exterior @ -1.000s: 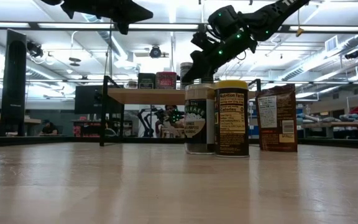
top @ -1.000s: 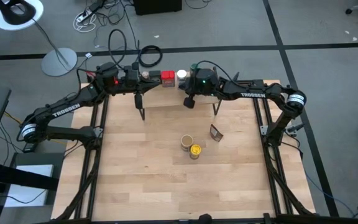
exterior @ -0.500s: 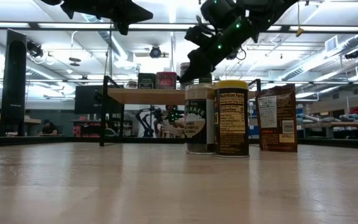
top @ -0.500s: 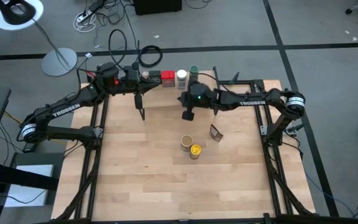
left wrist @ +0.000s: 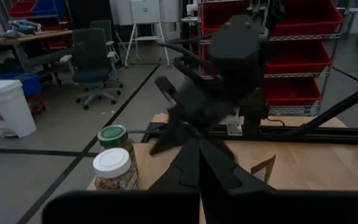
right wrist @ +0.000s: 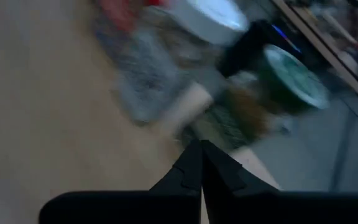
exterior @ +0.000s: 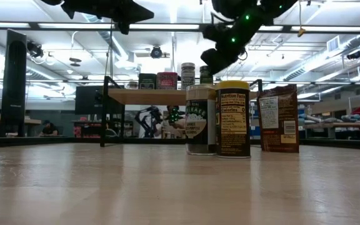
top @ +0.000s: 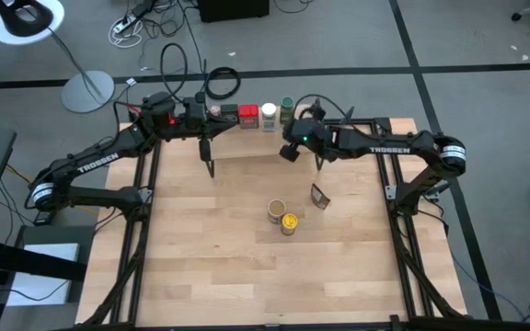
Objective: Shelf spices
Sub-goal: Adjust the green seasoning bottle on the shelf
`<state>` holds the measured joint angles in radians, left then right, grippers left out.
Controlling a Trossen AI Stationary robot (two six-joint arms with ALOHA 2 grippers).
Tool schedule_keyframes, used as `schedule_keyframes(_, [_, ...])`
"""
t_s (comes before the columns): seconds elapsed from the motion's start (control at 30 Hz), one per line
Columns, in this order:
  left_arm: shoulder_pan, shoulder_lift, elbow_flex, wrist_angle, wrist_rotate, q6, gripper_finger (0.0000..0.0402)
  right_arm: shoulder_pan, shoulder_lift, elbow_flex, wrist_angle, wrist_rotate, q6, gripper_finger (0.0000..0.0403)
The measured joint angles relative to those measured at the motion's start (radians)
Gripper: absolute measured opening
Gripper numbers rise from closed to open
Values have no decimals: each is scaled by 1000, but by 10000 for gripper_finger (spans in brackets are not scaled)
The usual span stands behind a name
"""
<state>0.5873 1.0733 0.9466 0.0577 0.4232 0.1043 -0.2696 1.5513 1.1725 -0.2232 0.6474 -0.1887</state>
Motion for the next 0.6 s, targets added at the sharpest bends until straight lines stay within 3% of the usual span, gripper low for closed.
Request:
schedule_keyframes(0.33, [0,0,0,-34,0,-6,1,-1,-41,0,76,138,-45,0])
schedule_keyframes(0.6, [0,0,0,-24,0,-4,1,-124,-79,0,-81,78,74,0])
